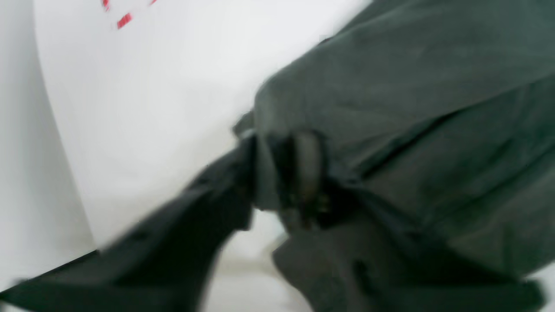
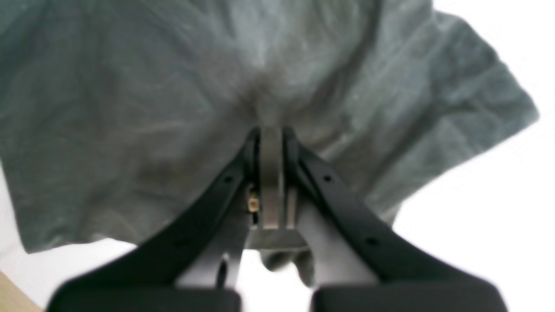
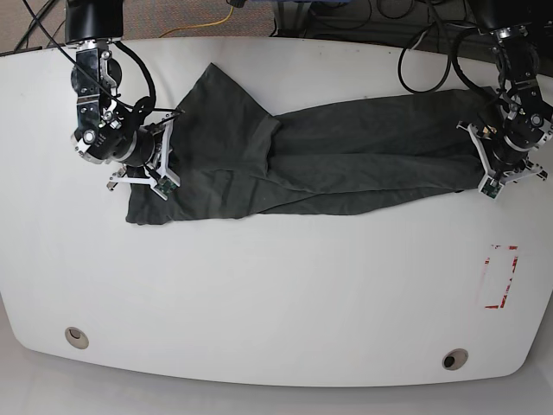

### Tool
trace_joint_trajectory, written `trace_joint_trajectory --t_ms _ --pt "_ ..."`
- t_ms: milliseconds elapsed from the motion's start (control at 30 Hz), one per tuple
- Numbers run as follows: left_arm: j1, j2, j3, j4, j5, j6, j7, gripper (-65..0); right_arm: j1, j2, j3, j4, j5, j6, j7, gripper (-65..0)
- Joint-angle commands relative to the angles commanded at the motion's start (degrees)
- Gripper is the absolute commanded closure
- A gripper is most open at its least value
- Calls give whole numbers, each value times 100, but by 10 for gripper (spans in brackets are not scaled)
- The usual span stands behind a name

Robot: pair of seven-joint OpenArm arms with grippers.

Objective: Layout the t-shirt on the table in an organized manner, then fold the t-shirt properly
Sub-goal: 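Release the left gripper and regrasp the strip end nearby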

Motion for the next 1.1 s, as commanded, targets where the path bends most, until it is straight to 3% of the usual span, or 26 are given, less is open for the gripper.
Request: trace_joint_trajectory --t_ms 100,167,367,567,833,1100 --pt "141 -9 0 0 0 0 0 -374 0 -9 0 0 0 0 0 -14" --pt "229 -9 -9 -9 18 0 9 -397 0 -9 0 0 0 0 0 -14" --pt "492 -220 -9 -35 35 0 255 -399 18 0 18 0 0 0 0 -14" --pt "457 -237 -325 88 -18 0 290 -399 18 -9 18 0 0 0 0 -14" --pt "35 -211 -387 510 -431 0 299 -399 18 -9 9 0 0 0 0 -14" --pt "-527 185 -378 475 -387 0 334 -397 18 -9 0 0 0 0 0 -14"
